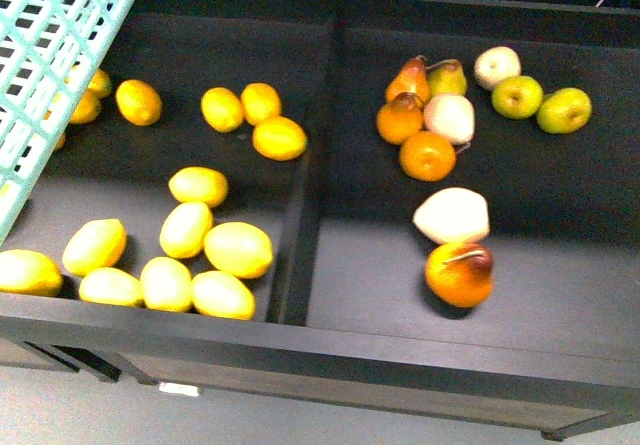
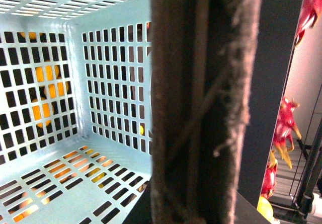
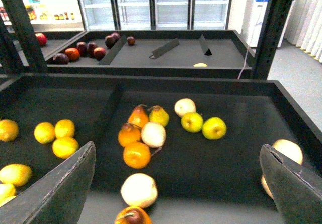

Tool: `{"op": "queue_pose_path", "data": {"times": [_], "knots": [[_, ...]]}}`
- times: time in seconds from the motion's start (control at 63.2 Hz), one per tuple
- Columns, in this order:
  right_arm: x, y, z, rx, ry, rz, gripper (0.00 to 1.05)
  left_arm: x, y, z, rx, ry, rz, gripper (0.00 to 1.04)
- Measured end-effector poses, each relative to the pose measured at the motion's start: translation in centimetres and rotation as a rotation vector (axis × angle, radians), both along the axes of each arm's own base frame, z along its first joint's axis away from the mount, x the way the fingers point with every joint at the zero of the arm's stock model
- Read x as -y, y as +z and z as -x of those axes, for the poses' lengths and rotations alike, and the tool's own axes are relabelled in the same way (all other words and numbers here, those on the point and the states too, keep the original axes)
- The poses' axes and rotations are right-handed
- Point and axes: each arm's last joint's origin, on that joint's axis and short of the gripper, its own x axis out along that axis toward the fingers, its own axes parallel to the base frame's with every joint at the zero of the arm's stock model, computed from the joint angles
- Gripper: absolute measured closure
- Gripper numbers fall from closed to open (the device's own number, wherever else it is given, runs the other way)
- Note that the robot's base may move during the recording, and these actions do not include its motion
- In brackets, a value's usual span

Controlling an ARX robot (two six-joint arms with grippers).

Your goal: Pick lemon and mango into basket

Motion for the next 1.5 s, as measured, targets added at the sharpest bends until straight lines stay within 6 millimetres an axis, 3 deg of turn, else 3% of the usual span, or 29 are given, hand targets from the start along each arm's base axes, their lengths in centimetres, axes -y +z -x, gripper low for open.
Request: {"op": "queue_pose_path", "data": {"times": [1.504], "knots": [[-0.02, 0.00, 0.00, 0.000, 0.008, 0.000, 0.09, -0.25, -0.14, -0.16, -0.009, 0.022, -0.007, 1.00]]}}
